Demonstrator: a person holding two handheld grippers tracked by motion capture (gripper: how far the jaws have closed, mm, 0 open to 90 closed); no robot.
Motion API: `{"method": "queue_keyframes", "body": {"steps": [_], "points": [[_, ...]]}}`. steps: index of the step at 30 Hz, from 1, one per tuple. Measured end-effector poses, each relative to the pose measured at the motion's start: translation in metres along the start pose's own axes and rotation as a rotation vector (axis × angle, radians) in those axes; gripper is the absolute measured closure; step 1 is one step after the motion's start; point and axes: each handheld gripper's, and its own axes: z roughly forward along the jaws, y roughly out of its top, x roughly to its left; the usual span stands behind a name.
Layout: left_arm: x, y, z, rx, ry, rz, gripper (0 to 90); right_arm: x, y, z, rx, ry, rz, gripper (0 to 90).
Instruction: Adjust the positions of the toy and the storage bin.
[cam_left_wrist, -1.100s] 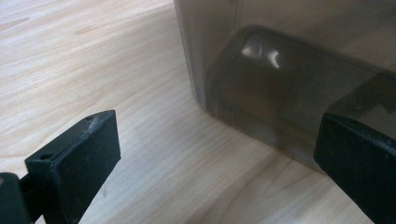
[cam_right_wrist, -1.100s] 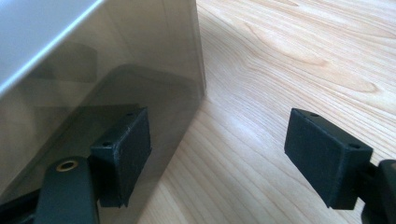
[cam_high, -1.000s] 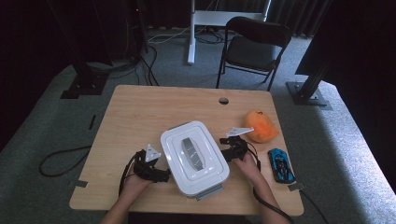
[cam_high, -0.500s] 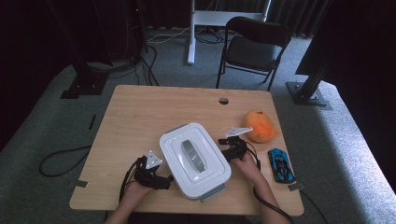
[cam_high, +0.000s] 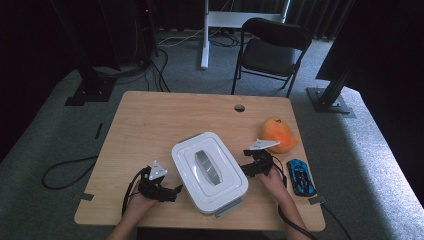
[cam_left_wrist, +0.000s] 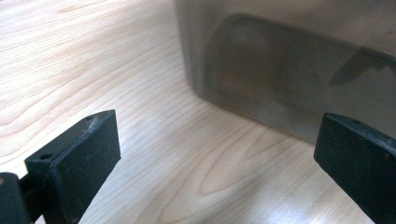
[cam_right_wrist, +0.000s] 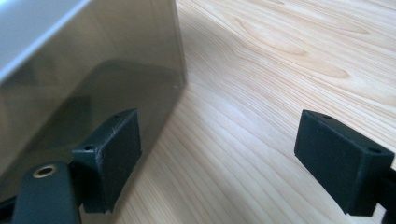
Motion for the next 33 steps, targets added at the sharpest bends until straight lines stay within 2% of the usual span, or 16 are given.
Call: {"method": "queue_keyframes", "body": {"steps": [4, 8, 13, 16, 17, 21, 26, 33], "points": [[0.009, -0.005, -0.001, 0.008, 0.007, 0.002, 0.9, 0.001, -0.008, -0.009, -0.008, -0.019, -0.002, 13.9], [0.018, -0.011, -0.001, 0.021, 0.015, -0.002, 0.9, 0.000, -0.013, -0.019, -0.026, -0.016, 0.013, 13.8], [0.028, -0.020, -0.002, 0.036, 0.035, -0.031, 0.9, 0.000, -0.018, -0.035, -0.038, -0.043, 0.008, 13.5], [0.036, -0.025, -0.004, 0.034, 0.051, -0.053, 0.9, 0.002, -0.020, -0.043, -0.012, -0.064, 0.025, 13.4], [0.038, -0.027, -0.005, 0.039, 0.053, -0.056, 0.9, 0.002, -0.020, -0.045, 0.000, -0.057, 0.040, 12.2], [0.048, -0.033, -0.008, 0.063, 0.087, -0.066, 0.9, 0.003, -0.024, -0.056, -0.006, -0.037, 0.064, 11.9], [0.060, -0.041, -0.011, 0.109, 0.108, -0.093, 0.9, 0.005, -0.022, -0.070, -0.035, -0.039, 0.075, 11.9], [0.070, -0.047, -0.013, 0.125, 0.132, -0.102, 0.9, 0.010, -0.012, -0.093, -0.081, -0.064, 0.083, 11.9]]}}
